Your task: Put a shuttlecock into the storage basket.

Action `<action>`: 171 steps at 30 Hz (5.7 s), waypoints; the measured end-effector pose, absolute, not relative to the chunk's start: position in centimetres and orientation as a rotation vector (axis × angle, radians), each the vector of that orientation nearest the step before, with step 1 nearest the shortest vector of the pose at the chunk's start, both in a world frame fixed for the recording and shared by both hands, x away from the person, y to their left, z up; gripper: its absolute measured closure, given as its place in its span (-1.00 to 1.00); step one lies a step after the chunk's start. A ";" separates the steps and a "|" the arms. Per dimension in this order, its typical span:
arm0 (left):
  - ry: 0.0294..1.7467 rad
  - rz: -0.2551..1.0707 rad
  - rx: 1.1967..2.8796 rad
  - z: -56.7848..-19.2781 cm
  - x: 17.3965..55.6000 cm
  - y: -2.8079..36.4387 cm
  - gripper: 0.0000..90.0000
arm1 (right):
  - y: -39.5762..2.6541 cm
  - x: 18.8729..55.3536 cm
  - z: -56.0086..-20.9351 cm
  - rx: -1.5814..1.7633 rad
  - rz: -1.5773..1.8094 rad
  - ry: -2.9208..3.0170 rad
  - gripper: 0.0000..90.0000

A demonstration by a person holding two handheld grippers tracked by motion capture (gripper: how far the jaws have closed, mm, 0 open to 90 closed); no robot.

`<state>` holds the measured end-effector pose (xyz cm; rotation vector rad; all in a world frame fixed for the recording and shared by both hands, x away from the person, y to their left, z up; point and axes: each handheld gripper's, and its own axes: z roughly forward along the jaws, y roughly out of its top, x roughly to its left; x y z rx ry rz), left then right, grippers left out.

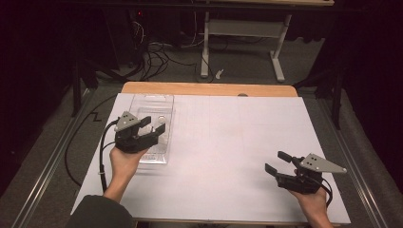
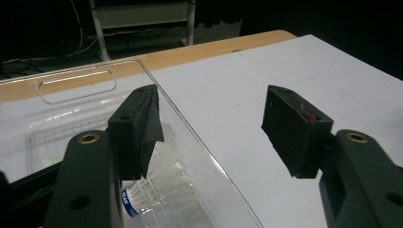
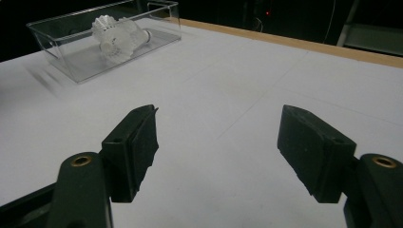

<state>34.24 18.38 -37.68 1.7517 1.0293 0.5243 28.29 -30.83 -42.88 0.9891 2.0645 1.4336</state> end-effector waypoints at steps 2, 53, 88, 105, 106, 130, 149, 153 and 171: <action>1.027 0.523 1.751 -37.8 34.0 18.5 -0.15 | -30.8 28.3 -42.9 0.990 1.435 2.064 -0.33; 1.030 0.523 1.722 -39.1 30.5 20.4 -0.19 | -31.0 28.1 -43.1 1.003 1.443 2.055 -0.33; 1.053 0.536 1.679 -40.1 28.4 22.0 -0.19 | -31.1 28.0 -43.2 1.008 1.450 2.045 -0.33; 1.062 0.534 1.662 -40.4 27.7 22.6 -0.19 | -31.1 28.0 -43.2 1.004 1.454 2.042 -0.33; 1.065 0.534 1.660 -40.5 27.7 22.6 -0.19 | -31.1 27.9 -43.2 1.005 1.454 2.040 -0.33; 1.084 0.517 1.651 -41.8 26.9 22.9 -0.19 | -31.3 27.8 -43.1 1.011 1.453 2.037 -0.33; 1.084 0.507 1.659 -42.6 26.6 22.7 -0.20 | -31.6 27.6 -43.2 1.023 1.463 2.026 -0.33; 1.082 0.508 1.657 -42.7 26.5 22.7 -0.20 | -31.6 27.6 -43.2 1.025 1.462 2.026 -0.33; 1.086 0.508 1.657 -43.0 26.2 22.7 -0.22 | -31.7 27.4 -43.3 1.026 1.459 2.027 -0.33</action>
